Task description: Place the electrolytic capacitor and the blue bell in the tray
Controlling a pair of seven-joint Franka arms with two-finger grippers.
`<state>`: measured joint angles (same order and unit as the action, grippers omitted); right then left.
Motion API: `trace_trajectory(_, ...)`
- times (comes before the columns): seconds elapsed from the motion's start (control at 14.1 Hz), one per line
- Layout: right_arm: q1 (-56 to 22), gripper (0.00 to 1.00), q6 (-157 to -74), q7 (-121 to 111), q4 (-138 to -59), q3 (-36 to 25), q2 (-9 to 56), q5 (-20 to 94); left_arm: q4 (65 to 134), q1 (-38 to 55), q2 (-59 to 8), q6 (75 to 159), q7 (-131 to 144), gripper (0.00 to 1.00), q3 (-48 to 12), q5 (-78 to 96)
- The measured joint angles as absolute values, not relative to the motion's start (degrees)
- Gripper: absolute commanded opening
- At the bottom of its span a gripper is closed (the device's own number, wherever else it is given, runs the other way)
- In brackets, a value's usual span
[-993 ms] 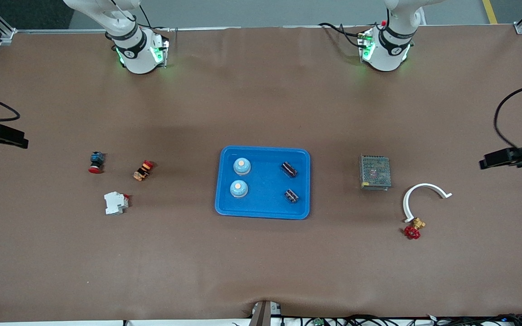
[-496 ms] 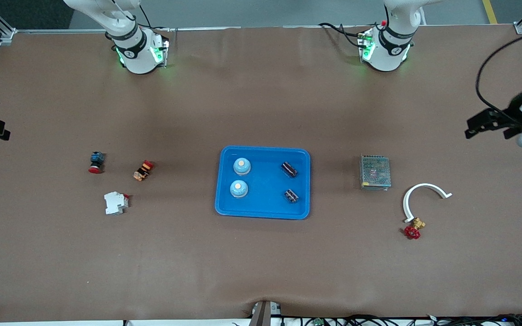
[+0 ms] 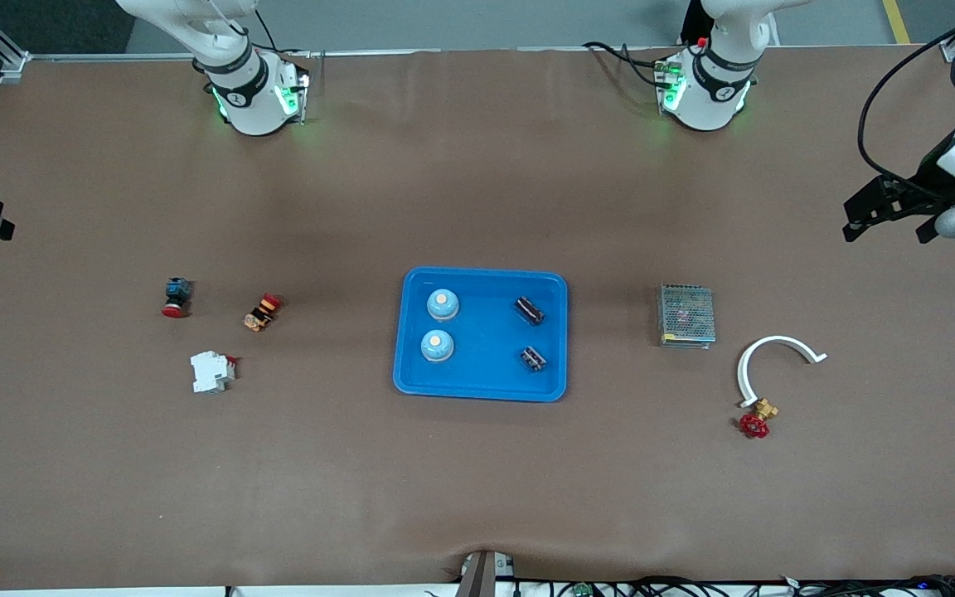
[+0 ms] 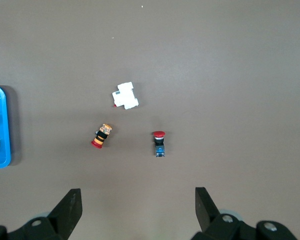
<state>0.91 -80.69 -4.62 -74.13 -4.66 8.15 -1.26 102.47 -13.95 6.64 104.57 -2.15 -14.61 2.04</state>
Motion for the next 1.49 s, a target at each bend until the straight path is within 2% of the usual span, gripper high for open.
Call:
trace_trajectory(0.21, 0.77, 1.0, -82.66, -3.83, -78.64, -4.5, 5.47, -1.21, 98.72, -13.05, 5.4, 104.55, -1.88, 1.0, -16.0, 2.19)
trace_trajectory(0.35, 0.48, 1.0, -82.77, -2.8, -79.58, -4.34, 4.55, -1.19, 96.55, -9.07, 3.92, 104.48, -0.15, 1.0, -14.29, 2.2)
trace_trajectory(0.57, 0.29, 1.0, -83.2, -2.36, -80.11, -4.07, 4.25, -1.18, 95.15, 4.27, 2.73, 104.01, 1.81, 1.0, -2.12, 2.19)
trace_trajectory(0.71, 0.27, 1.0, -83.95, -2.33, -80.35, -4.03, 4.25, -1.16, 94.66, 8.76, 2.73, 103.64, 1.96, 1.0, 3.92, 2.19)
trace_trajectory(1.49, -0.2, 1.0, -89.81, -2.2, -80.46, -3.52, 3.08, 0.99, 92.08, 6.58, 2.73, 102.07, 3.97, 1.0, 2.6, 2.19)
